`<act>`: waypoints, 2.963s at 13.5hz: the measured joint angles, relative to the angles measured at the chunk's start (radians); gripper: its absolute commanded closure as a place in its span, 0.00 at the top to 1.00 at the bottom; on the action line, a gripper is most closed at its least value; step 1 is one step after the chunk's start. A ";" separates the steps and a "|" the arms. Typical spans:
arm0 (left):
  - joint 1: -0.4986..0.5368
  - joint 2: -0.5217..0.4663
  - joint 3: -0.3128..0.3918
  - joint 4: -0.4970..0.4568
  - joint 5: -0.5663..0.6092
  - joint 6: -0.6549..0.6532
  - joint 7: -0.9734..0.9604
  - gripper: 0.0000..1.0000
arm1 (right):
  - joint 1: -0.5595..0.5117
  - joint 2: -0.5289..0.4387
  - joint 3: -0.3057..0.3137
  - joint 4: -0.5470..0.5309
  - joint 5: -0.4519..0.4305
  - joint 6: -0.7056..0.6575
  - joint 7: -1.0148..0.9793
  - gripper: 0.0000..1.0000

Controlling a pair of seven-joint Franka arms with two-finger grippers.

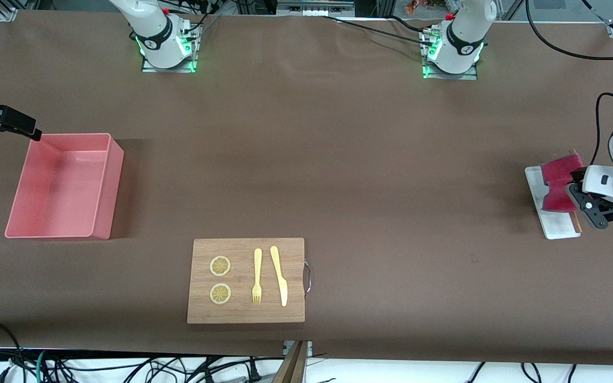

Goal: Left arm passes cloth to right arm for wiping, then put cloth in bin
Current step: 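Lower the left gripper onto the pink cloth and close it, then lift the pink cloth off the wooden sticks with the left gripper, then carry the cloth to mid-table with the left gripper while the right gripper approaches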

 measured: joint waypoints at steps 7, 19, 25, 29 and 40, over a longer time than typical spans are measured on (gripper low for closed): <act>0.001 -0.007 -0.013 0.013 -0.013 -0.106 0.003 1.00 | 0.000 0.004 0.000 0.000 0.000 0.000 0.000 1.00; 0.030 -0.013 -0.014 -0.030 -0.037 -0.077 0.041 0.23 | 0.000 0.006 -0.001 0.000 0.000 0.000 0.000 1.00; 0.029 -0.015 -0.019 -0.021 -0.037 -0.072 0.045 0.00 | 0.000 0.006 -0.001 0.000 0.000 0.000 0.000 1.00; 0.029 -0.025 -0.020 0.036 -0.037 -0.174 0.049 0.00 | 0.000 0.008 -0.001 0.000 0.000 0.000 0.000 1.00; -0.033 -0.138 -0.221 0.379 -0.060 -0.616 -0.072 0.00 | 0.034 0.066 0.004 -0.001 0.000 0.017 0.000 1.00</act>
